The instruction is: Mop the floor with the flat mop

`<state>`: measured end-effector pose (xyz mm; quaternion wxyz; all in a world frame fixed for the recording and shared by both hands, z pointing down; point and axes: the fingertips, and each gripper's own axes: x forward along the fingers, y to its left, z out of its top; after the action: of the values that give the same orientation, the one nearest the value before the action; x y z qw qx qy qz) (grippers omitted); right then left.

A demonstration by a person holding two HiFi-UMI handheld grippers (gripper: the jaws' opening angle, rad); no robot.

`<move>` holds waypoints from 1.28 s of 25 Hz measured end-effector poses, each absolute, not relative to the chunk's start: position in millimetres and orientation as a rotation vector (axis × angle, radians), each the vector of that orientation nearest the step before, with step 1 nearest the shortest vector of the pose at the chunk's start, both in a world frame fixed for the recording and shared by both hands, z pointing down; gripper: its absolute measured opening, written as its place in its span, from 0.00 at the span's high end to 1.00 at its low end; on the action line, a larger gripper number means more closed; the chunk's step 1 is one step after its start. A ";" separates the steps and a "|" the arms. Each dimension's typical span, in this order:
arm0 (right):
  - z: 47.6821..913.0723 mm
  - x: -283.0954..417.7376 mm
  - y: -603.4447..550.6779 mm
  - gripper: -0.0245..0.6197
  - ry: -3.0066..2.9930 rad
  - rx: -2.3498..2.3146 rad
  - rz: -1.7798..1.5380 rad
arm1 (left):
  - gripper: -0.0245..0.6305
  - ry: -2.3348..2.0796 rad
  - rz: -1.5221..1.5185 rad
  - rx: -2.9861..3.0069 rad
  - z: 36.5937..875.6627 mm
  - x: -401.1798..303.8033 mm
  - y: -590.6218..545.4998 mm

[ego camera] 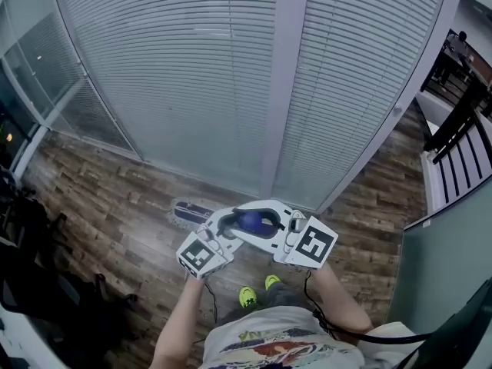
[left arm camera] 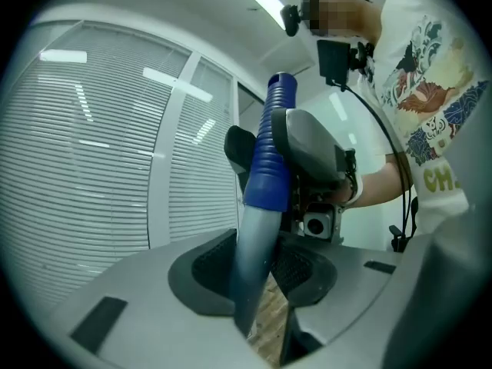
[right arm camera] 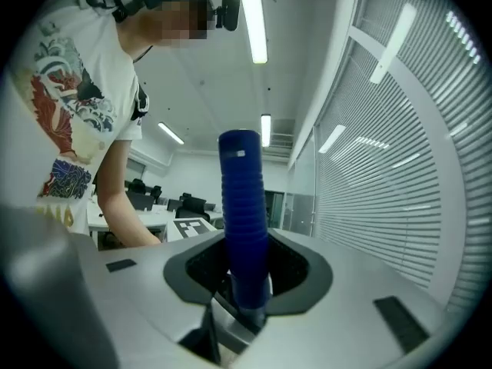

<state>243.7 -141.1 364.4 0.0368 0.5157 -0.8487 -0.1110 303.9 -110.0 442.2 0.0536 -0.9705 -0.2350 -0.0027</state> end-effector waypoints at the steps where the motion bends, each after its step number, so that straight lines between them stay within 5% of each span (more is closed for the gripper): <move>1: 361.3 235.7 -131.3 0.76 -2.640 1.612 -0.364 | 0.81 -0.706 -0.012 -2.952 443.3 297.1 -100.6; 32: 451.9 38.9 257.3 0.73 -2.712 1.320 -0.145 | 0.74 -0.464 -0.217 -3.035 520.8 116.0 269.0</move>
<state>38.9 257.3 451.9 0.0610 0.4362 -0.8965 -0.0481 116.0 269.0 520.8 0.0318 -0.9855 -0.1508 -0.0704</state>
